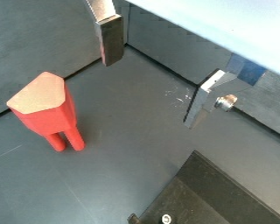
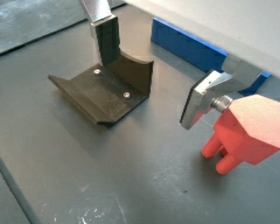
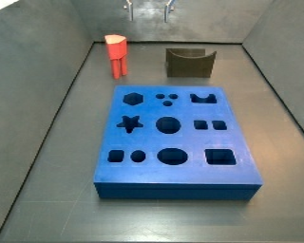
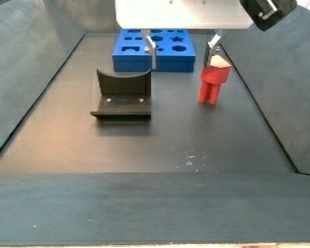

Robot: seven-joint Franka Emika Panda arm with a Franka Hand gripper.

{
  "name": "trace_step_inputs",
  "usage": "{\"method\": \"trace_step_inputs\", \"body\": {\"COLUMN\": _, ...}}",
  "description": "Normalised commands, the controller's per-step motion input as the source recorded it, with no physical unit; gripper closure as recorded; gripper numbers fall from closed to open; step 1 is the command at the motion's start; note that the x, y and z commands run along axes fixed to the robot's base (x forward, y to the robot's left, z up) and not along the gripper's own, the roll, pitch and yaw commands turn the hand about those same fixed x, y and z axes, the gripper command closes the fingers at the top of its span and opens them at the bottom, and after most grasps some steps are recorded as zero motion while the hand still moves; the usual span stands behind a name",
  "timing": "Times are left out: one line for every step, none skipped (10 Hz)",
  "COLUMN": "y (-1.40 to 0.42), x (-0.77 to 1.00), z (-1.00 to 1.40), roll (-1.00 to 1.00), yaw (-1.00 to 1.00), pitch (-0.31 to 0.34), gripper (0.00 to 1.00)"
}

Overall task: Pick up the 3 prong object. Move to above the board. Insert the 3 prong object.
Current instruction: Pick up the 3 prong object.

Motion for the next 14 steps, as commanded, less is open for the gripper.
{"method": "trace_step_inputs", "body": {"y": -0.15, "x": -0.54, "z": -0.07, "roll": 0.05, "yaw": 0.0, "pitch": -0.217, "gripper": 0.0}}
{"method": "trace_step_inputs", "body": {"y": -0.21, "x": -0.83, "z": -0.15, "roll": -0.01, "yaw": 0.09, "pitch": -0.251, "gripper": 0.0}}
{"method": "trace_step_inputs", "body": {"y": -0.19, "x": -0.72, "z": -0.19, "roll": -0.12, "yaw": 0.15, "pitch": -0.131, "gripper": 0.0}}
{"method": "trace_step_inputs", "body": {"y": -0.17, "x": -0.7, "z": -0.17, "roll": -0.15, "yaw": 0.11, "pitch": -0.163, "gripper": 0.0}}
{"method": "trace_step_inputs", "body": {"y": -0.17, "x": -0.7, "z": -0.17, "roll": -0.2, "yaw": 0.11, "pitch": -0.206, "gripper": 0.0}}
{"method": "trace_step_inputs", "body": {"y": -0.21, "x": -0.68, "z": -0.15, "roll": -0.14, "yaw": 0.17, "pitch": -0.151, "gripper": 0.0}}
{"method": "trace_step_inputs", "body": {"y": -0.27, "x": -0.59, "z": -0.13, "roll": 0.0, "yaw": 0.17, "pitch": -0.097, "gripper": 0.0}}
{"method": "trace_step_inputs", "body": {"y": -0.28, "x": -0.5, "z": -0.14, "roll": 0.0, "yaw": 0.19, "pitch": -0.071, "gripper": 0.0}}
{"method": "trace_step_inputs", "body": {"y": -0.29, "x": -0.44, "z": -0.14, "roll": 0.0, "yaw": 0.22, "pitch": -0.051, "gripper": 0.0}}
{"method": "trace_step_inputs", "body": {"y": -0.33, "x": -0.41, "z": -0.15, "roll": 0.01, "yaw": 0.36, "pitch": 0.0, "gripper": 0.0}}
{"method": "trace_step_inputs", "body": {"y": -0.35, "x": -0.25, "z": -0.18, "roll": 0.0, "yaw": 0.48, "pitch": 0.0, "gripper": 0.0}}
{"method": "trace_step_inputs", "body": {"y": -0.31, "x": -0.12, "z": -0.23, "roll": 0.0, "yaw": 0.49, "pitch": -0.057, "gripper": 0.0}}
{"method": "trace_step_inputs", "body": {"y": -0.26, "x": 0.0, "z": -0.25, "roll": 0.0, "yaw": 0.39, "pitch": -0.051, "gripper": 0.0}}
{"method": "trace_step_inputs", "body": {"y": -0.23, "x": 0.0, "z": -0.31, "roll": 0.0, "yaw": 0.31, "pitch": -0.071, "gripper": 0.0}}
